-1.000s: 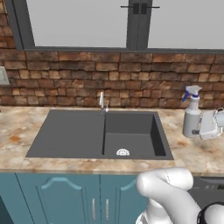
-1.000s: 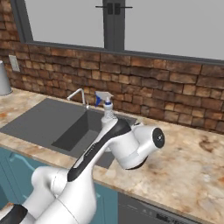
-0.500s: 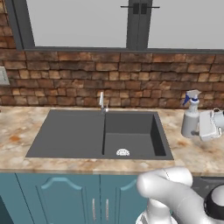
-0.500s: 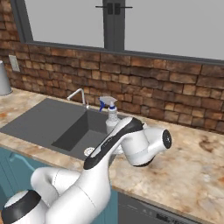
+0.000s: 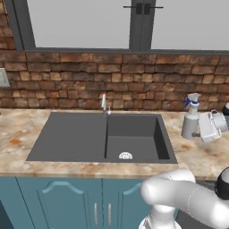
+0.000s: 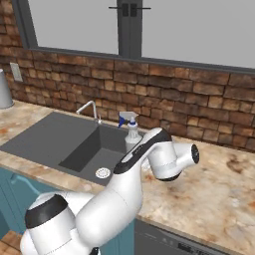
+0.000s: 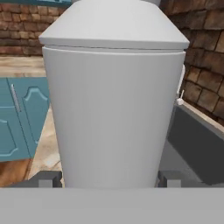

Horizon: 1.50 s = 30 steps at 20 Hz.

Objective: Locate and retrieve the spray and bar soap from the cabinet. Place them next to the sink.

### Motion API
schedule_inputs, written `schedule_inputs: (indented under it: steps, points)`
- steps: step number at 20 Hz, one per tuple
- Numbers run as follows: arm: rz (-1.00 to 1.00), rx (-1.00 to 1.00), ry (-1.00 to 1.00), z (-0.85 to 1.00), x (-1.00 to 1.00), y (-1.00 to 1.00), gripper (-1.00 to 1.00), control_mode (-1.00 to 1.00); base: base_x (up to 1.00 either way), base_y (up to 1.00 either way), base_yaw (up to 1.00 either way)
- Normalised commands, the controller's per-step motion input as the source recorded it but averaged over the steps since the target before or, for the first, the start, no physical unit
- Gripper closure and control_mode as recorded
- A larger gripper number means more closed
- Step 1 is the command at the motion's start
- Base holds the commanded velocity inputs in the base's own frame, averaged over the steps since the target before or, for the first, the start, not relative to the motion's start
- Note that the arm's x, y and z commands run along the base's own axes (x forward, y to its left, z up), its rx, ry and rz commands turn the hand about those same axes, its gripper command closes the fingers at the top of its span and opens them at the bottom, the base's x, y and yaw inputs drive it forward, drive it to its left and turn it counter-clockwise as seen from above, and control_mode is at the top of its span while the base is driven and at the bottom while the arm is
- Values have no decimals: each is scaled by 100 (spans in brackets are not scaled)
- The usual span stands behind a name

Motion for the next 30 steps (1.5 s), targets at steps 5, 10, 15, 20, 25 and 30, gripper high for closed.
schedule_inputs:
  steps: [5, 10, 15, 20, 25, 30]
  points:
    - [9, 3, 4, -22, 32, -23, 100, -100, 0, 0, 0]
    - [11, 5, -1, -26, 25, -20, 100, -100, 0, 0, 0]
    - [10, 2, -3, -29, 20, -8, 100, -100, 0, 0, 0]
    - [9, 1, -6, -31, 17, -8, 100, -100, 0, 0, 0]
    - [3, 1, -4, -31, 18, -11, 100, -100, 0, 0, 0]
    - [-4, 0, -1, -28, 22, -5, 100, -100, 0, 0, 0]
